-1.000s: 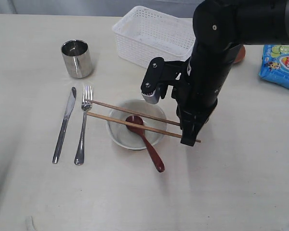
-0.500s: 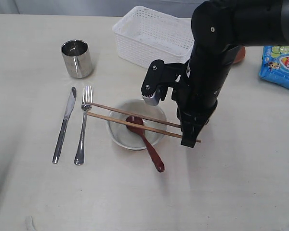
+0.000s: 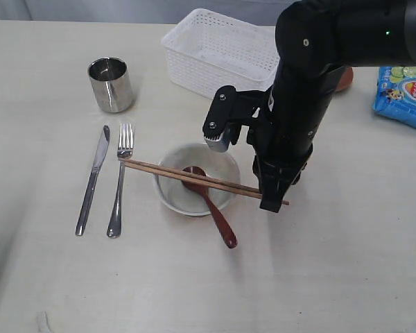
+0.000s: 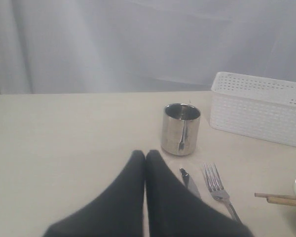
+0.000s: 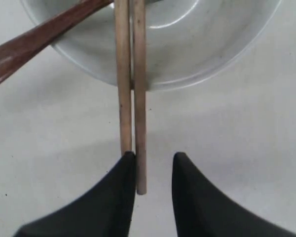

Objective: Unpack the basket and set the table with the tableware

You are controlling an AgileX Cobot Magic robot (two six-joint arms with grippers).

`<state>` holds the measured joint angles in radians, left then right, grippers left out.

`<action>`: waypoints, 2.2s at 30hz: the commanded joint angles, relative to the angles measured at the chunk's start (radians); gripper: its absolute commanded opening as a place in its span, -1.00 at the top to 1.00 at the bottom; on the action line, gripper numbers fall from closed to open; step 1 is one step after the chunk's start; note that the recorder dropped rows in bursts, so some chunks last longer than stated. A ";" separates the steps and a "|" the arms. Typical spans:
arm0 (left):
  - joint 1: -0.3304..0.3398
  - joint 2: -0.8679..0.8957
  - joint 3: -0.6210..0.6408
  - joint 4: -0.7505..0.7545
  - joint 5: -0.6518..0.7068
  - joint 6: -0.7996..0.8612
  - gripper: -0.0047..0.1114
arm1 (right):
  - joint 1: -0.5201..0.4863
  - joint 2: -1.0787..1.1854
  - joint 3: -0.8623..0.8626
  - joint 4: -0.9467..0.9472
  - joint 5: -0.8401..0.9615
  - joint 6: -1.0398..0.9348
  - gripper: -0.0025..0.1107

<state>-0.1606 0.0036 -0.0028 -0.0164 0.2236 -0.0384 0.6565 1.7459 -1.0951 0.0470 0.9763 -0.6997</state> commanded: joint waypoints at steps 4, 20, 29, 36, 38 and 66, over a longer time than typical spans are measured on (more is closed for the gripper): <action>-0.001 -0.004 0.003 -0.003 -0.011 0.000 0.92 | -0.002 -0.008 0.003 0.003 -0.010 0.001 0.49; -0.001 -0.004 0.003 -0.003 -0.011 0.000 0.92 | -0.106 -0.058 -0.101 -0.202 -0.009 0.305 0.49; -0.001 -0.004 0.003 -0.003 -0.011 0.000 0.92 | -0.108 -0.052 -0.097 -0.225 0.171 0.542 0.49; -0.001 -0.004 0.003 -0.003 -0.011 0.000 0.92 | -0.108 -0.058 0.036 -0.213 0.236 0.762 0.86; -0.001 -0.004 0.003 -0.003 -0.011 0.000 0.92 | -0.105 -0.058 0.098 -0.163 0.215 0.754 0.96; -0.001 -0.004 0.003 -0.003 -0.011 0.000 0.92 | -0.105 -0.090 0.247 0.065 -0.165 0.621 0.96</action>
<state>-0.1606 0.0036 -0.0028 -0.0164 0.2236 -0.0384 0.5561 1.6626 -0.8520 0.1106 0.8248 -0.0707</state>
